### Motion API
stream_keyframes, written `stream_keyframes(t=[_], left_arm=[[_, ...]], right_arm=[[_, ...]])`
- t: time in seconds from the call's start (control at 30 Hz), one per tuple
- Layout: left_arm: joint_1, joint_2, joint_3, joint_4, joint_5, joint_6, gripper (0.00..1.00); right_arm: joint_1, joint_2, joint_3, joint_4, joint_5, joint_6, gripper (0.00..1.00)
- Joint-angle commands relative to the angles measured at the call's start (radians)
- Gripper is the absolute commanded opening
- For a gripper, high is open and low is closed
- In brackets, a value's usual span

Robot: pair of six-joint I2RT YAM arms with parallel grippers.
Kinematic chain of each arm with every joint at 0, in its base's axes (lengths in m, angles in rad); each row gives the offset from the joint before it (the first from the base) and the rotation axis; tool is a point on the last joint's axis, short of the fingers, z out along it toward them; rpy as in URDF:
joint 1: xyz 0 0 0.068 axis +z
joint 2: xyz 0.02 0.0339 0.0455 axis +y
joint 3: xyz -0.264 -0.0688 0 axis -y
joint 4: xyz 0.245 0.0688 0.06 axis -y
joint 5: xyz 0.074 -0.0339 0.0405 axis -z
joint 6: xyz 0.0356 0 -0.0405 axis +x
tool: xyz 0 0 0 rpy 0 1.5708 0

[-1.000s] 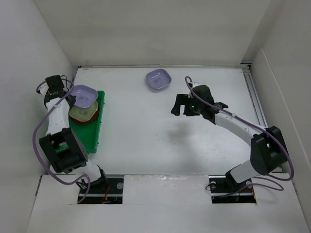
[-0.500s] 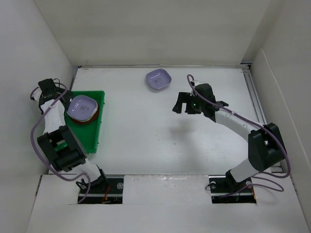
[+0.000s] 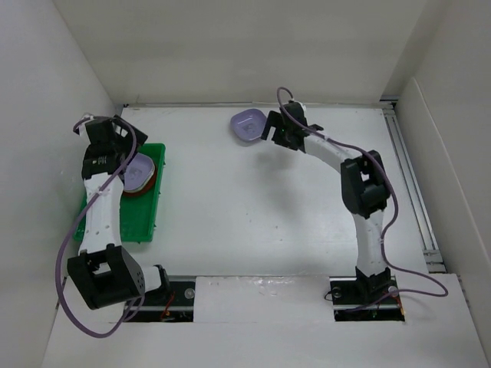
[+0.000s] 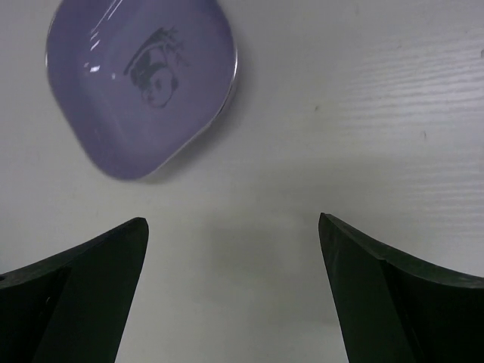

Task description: Place the plates into the plastic bin on the countertop

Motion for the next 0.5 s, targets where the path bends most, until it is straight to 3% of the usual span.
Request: stream_keyframes(t=[0.0,0.3,0.47], left_arm=[[-0.021,-0.005,-0.018,0.037,0.04,0.036,1.0],[-0.021,-0.034,-0.038,0.092,0.134,0.058,1.0],[-0.021,-0.034,-0.038,0.101,0.168,0.067,1.0]], right_arm=[[-0.006,0.085,0.162,-0.076,0.14,0.071,1.0],[-0.015,0.355,0.566,-0.241,0.211,0.089,0.88],[-0.035,0.483,0.772,-0.367,0.168,0.066,0.69]])
